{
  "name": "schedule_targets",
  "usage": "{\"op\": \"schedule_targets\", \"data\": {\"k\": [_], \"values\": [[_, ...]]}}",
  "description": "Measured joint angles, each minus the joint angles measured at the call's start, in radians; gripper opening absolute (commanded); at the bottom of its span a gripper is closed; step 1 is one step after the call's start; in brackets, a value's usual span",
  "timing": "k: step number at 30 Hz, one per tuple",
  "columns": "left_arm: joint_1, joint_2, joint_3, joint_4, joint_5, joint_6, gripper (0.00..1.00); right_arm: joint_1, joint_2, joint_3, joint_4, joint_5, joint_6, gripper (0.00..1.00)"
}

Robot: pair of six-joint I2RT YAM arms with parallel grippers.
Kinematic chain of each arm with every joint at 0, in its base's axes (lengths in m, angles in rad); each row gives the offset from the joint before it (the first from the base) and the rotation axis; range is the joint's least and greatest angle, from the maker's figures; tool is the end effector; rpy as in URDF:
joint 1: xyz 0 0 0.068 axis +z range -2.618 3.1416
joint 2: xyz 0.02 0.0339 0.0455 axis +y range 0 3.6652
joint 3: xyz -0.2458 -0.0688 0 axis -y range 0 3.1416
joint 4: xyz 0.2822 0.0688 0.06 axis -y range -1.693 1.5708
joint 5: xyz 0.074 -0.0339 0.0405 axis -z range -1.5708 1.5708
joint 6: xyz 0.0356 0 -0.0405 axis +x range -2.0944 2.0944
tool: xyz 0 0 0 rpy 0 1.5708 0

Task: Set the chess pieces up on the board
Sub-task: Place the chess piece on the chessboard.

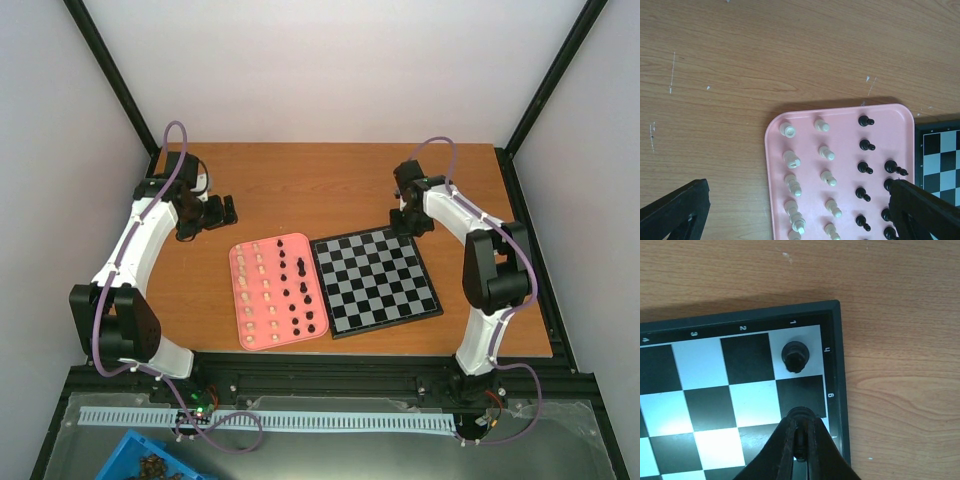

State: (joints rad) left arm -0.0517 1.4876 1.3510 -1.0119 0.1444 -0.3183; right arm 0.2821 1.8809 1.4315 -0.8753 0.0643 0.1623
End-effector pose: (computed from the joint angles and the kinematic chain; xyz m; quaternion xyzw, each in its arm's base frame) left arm 0.3314 -0.0223 0.2798 -0.1146 0.9686 -0.1078 0.1925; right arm 0.3867 0.1097 0.1728 -0.0554 0.9904 -0.0041 0.1267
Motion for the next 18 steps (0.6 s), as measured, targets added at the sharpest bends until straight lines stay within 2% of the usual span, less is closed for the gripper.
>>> {"op": "schedule_targets", "data": {"k": [18], "values": [[0.000, 0.003, 0.000, 0.000, -0.002, 0.000, 1.00, -0.019, 0.069, -0.003, 0.020, 0.000, -0.017, 0.03]]}}
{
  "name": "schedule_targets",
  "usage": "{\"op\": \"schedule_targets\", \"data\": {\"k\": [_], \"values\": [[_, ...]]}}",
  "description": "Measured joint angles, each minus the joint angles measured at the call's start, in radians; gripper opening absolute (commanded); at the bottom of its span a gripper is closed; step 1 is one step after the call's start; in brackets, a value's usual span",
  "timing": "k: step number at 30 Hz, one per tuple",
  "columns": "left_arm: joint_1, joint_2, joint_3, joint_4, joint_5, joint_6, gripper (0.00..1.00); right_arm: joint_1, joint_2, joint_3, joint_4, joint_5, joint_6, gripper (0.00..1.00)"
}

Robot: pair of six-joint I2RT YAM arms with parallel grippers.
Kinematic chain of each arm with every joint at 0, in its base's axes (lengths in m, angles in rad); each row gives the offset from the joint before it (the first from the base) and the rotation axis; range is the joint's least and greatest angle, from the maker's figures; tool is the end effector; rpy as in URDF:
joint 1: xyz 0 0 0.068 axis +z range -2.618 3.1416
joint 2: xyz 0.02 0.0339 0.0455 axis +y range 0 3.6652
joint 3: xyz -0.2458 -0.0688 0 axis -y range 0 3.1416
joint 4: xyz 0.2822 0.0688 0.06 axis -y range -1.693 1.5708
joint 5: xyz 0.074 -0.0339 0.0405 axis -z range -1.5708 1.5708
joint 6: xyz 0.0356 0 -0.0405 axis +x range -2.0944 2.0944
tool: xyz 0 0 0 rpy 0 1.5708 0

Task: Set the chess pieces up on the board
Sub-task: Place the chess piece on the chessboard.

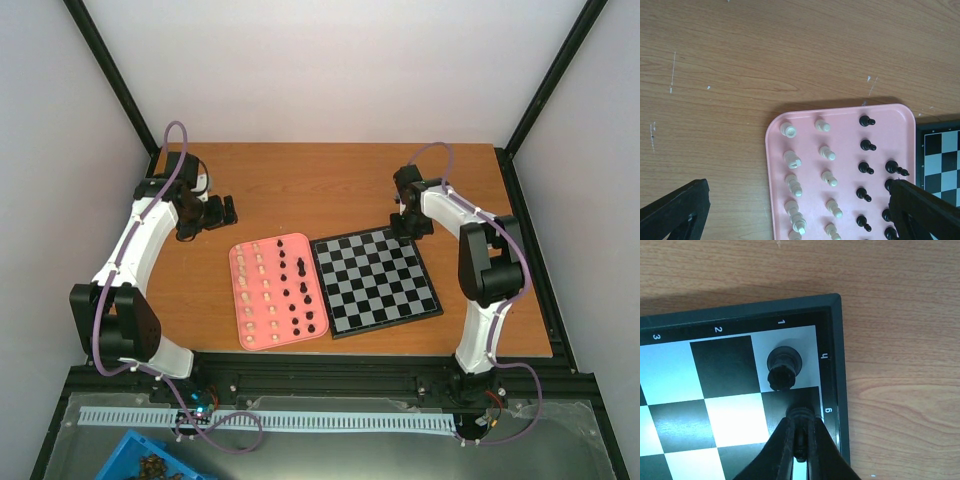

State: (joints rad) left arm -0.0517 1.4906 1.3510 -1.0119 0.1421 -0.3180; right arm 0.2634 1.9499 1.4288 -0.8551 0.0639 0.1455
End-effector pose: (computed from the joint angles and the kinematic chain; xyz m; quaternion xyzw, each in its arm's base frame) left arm 0.3319 -0.0222 0.2789 -0.1149 0.9690 -0.1064 0.1913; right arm 0.3933 0.1037 0.1459 -0.0555 0.9932 -0.0114 0.1015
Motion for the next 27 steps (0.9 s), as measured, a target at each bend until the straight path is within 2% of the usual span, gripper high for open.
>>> {"op": "schedule_targets", "data": {"k": [9, 13, 20, 25, 27], "values": [[0.000, 0.002, 0.000, 0.000, 0.000, 0.000, 1.00, 0.000, 0.005, 0.000, 0.008, 0.000, 0.000, 0.04], [0.000, 0.003, 0.000, 0.000, 0.000, 0.000, 1.00, 0.000, 0.005, 0.000, 0.014, 0.000, 0.000, 0.12], [0.000, 0.005, 0.000, 0.000, 0.000, 0.000, 1.00, 0.000, 0.005, 0.000, 0.022, -0.009, -0.005, 0.37], [0.000, 0.005, 0.000, 0.000, -0.002, 0.000, 1.00, 0.000, 0.005, 0.000, 0.021, -0.024, -0.008, 0.43], [0.000, 0.005, 0.000, 0.000, -0.003, 0.000, 1.00, 0.000, -0.001, 0.000, 0.013, -0.029, -0.006, 0.48]]}}
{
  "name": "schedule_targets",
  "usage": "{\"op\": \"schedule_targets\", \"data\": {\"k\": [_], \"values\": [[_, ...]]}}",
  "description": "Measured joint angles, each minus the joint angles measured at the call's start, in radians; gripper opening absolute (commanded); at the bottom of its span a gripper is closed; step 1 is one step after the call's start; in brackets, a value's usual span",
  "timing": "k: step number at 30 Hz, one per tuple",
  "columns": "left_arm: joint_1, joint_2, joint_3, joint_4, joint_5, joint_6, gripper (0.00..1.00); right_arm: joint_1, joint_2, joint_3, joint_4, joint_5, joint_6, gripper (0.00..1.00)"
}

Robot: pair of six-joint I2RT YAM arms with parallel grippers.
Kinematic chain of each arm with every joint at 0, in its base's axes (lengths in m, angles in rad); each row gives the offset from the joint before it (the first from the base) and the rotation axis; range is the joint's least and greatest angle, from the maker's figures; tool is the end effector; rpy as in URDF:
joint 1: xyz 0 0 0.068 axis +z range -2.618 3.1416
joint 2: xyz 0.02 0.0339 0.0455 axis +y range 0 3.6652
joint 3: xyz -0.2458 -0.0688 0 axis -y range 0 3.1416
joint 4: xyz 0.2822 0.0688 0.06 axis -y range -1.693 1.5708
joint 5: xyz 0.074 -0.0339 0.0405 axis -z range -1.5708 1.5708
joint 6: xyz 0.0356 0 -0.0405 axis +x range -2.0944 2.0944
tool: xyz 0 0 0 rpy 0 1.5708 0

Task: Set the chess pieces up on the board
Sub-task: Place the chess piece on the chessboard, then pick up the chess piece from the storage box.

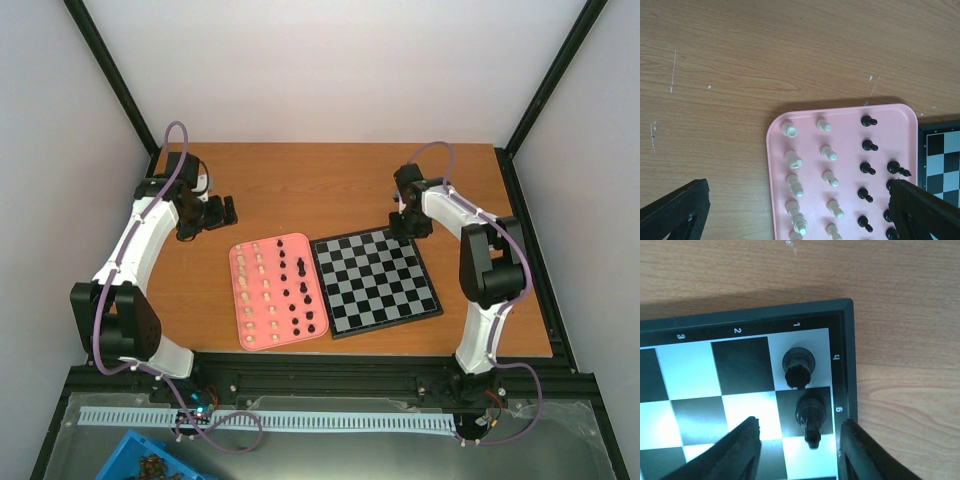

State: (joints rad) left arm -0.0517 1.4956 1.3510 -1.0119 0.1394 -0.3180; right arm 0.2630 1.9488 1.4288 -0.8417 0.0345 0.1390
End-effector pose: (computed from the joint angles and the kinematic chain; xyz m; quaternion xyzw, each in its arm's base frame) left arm 0.3327 -0.0222 0.2773 -0.1154 0.9695 -0.1047 0.1891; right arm 0.3945 0.1049 0.1466 -0.0598 0.9926 0.0040 0.1057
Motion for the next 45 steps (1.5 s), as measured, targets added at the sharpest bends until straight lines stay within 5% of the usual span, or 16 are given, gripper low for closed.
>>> {"op": "schedule_targets", "data": {"k": [7, 19, 45], "values": [[0.000, 0.007, 0.000, 0.000, 0.000, 0.000, 1.00, 0.061, -0.086, 0.056, -0.072, -0.001, 0.000, 0.57], [0.000, 0.014, 0.000, -0.001, 0.004, 0.000, 1.00, 0.497, 0.136, 0.382, -0.097, -0.090, 0.016, 0.60], [0.000, 0.007, -0.015, 0.002, 0.011, 0.000, 1.00, 0.553, 0.386, 0.563, -0.158, -0.177, 0.023, 0.47]]}}
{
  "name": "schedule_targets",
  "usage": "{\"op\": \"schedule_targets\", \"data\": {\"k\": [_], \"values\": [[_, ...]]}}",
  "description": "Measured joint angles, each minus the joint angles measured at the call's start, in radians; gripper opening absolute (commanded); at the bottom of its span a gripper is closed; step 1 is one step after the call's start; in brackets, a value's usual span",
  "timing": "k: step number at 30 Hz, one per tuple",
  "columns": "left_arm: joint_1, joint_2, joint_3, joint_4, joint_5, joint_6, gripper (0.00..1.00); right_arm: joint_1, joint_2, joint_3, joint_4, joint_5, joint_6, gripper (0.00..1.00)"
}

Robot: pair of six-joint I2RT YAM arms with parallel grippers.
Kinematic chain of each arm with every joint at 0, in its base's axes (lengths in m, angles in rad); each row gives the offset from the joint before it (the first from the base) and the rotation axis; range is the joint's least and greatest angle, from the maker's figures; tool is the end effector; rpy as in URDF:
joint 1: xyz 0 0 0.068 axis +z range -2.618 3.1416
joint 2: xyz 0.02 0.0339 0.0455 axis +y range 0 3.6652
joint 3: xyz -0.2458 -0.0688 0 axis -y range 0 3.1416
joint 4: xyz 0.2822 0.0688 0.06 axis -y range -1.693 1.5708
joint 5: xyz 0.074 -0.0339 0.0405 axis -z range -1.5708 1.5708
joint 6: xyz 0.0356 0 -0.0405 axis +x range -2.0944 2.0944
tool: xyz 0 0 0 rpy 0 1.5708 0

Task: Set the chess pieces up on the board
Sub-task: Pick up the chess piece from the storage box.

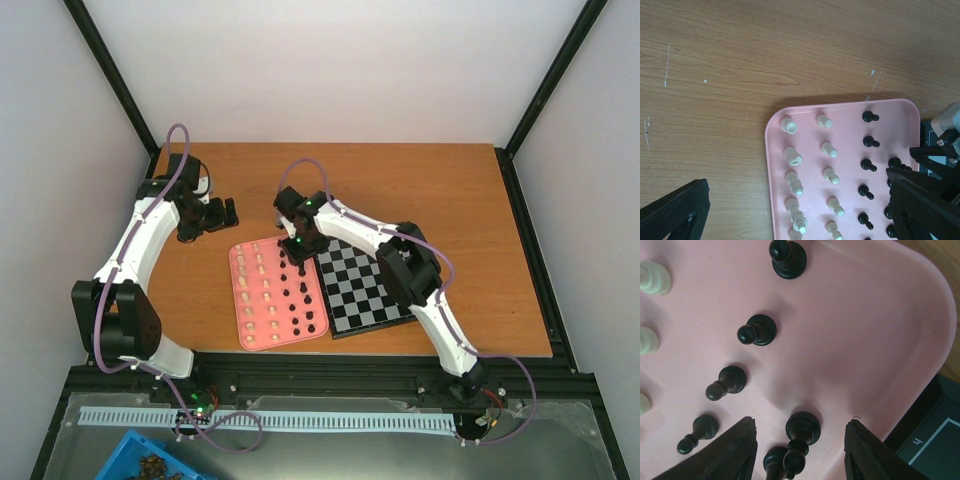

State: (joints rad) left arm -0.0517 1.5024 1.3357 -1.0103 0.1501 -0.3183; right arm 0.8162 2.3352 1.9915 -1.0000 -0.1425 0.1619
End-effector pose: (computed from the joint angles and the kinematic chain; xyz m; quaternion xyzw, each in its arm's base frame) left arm 0.3326 -0.0225 0.2702 -0.1154 0.9712 -0.1082 0.1782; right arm 0.3392 0.3682 0.1459 -0.3261 0.9359 0.1155 0.0665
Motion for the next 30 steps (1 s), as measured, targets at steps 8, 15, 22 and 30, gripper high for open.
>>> {"op": "schedule_targets", "data": {"k": [8, 15, 22, 30], "values": [[0.000, 0.000, 0.000, 0.000, 0.000, 0.000, 1.00, 0.000, 0.009, 0.013, -0.019, 0.017, 0.002, 0.35], [0.000, 0.000, -0.003, 0.000, 0.000, 0.000, 1.00, 0.000, 0.009, 0.014, -0.024, 0.019, 0.003, 0.23], [0.000, 0.000, -0.003, 0.000, 0.000, 0.000, 1.00, 0.000, 0.015, 0.032, -0.034, 0.016, 0.001, 0.03], [0.000, 0.000, -0.003, 0.000, 0.000, 0.000, 1.00, -0.004, 0.024, 0.084, -0.042, 0.015, -0.007, 0.03]]}}
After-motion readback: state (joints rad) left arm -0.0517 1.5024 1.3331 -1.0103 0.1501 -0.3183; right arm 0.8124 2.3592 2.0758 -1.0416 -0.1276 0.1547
